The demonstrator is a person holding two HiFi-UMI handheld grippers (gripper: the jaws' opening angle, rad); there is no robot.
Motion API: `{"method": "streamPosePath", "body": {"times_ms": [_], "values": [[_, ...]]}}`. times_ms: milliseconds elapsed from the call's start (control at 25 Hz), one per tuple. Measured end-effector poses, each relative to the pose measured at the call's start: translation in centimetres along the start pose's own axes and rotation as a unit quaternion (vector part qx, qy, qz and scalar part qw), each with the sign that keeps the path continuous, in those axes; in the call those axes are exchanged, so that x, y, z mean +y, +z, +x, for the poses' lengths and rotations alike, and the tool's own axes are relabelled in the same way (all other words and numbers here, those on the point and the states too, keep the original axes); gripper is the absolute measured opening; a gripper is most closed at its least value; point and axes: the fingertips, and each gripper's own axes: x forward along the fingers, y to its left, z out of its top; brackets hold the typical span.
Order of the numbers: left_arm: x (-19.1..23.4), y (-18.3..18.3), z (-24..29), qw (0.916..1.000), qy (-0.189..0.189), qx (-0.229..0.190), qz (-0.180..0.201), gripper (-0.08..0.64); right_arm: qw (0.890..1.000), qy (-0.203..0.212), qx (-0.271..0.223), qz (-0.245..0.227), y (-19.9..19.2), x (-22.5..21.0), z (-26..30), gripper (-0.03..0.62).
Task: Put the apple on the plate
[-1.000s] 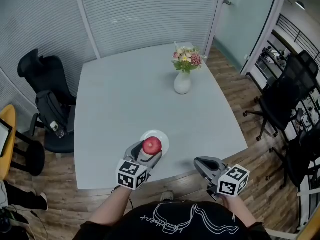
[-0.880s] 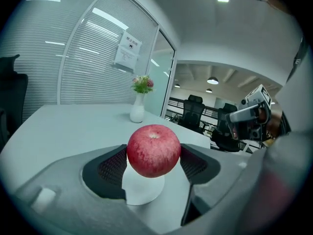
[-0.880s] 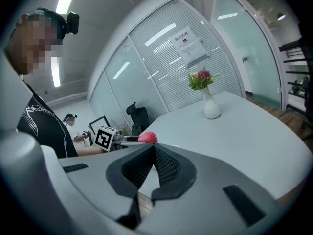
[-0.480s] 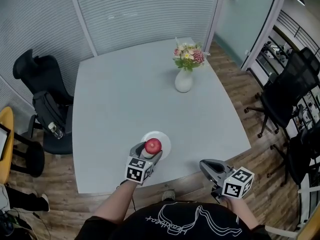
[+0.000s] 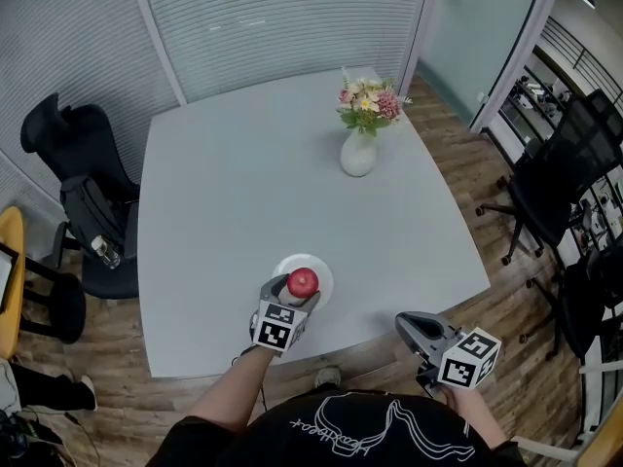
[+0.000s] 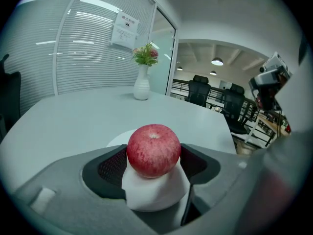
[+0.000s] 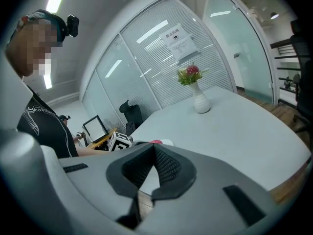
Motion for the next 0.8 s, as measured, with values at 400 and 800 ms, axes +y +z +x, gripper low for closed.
{"method": "streamPosePath", "body": {"times_ms": [400,800], "values": [[0.2,-0.1,0.7,0.9997,0.014,0.002,0.020,0.350,1.000,0.002,0.005,0.003,0.2,-0.7,0.0,0.009],[0.0,-0.1,-0.6,0.9993,0.033,0.000,0.017,0.362,1.000,0.018,0.001,-0.009,0.9,-0.1,-1.4,0.009]]}}
